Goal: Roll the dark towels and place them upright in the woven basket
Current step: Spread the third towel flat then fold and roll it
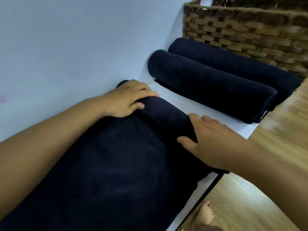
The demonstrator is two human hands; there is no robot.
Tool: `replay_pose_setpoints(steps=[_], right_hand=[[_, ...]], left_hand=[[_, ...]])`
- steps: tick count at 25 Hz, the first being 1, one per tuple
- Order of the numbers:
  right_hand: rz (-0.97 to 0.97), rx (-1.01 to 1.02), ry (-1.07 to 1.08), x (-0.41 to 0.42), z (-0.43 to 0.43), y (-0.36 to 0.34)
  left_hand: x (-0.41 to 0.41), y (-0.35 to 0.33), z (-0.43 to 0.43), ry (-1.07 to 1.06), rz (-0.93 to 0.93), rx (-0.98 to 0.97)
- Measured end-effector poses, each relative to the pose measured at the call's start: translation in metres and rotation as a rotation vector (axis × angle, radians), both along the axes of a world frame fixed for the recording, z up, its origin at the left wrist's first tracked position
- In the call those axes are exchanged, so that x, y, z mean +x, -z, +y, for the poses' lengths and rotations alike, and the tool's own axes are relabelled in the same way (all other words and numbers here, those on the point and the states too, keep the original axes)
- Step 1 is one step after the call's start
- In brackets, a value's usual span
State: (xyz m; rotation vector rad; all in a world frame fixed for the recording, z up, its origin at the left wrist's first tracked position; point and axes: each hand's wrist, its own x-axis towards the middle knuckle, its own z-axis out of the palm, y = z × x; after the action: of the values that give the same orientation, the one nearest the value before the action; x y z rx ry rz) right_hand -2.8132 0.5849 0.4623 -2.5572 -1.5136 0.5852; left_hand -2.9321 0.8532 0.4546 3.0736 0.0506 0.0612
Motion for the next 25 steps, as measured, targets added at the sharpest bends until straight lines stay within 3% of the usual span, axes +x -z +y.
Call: replay_pose_setpoints(steps=[2,4,7,11,14,16,18,20,22,25], right_hand=[[-0.094,-0.009,-0.051,0.009,0.002,0.004],[-0.322,0.017,-0.089,0.017,0.003,0.004],[-0.705,0.07,-0.126,0.009,0.003,0.008],[-0.933,-0.009,-0.13,-0.008,-0.005,0.025],[-0.843,0.108,-0.136,-0.005,-0.01,0.022],[-0.604,0.188,-0.129,0.001,-0.009,0.005],[-0.277,0.135,-0.09,0.016,-0.006,-0.014],[-0.088,0.096,-0.032,0.025,-0.005,-0.014],[-0.097,0.045,0.0,0.02,-0.004,-0.007],[-0.294,0.049,-0.106,0.002,-0.006,0.006]], left_hand=[[0.016,0.001,0.001,-0.002,0.057,-0.077],[0.025,0.006,0.003,-0.026,0.039,-0.088],[0.026,0.016,0.004,-0.033,-0.044,-0.107],[0.009,0.032,0.0,-0.009,-0.212,-0.038],[0.001,0.039,-0.007,-0.003,-0.263,0.059],[-0.004,0.037,-0.009,0.008,-0.281,0.127],[-0.013,0.033,-0.008,0.031,-0.324,0.177],[-0.023,0.033,-0.008,0.034,-0.331,0.153],[-0.029,0.029,-0.011,-0.004,-0.304,0.066],[-0.015,0.008,-0.013,-0.015,-0.15,0.114]])
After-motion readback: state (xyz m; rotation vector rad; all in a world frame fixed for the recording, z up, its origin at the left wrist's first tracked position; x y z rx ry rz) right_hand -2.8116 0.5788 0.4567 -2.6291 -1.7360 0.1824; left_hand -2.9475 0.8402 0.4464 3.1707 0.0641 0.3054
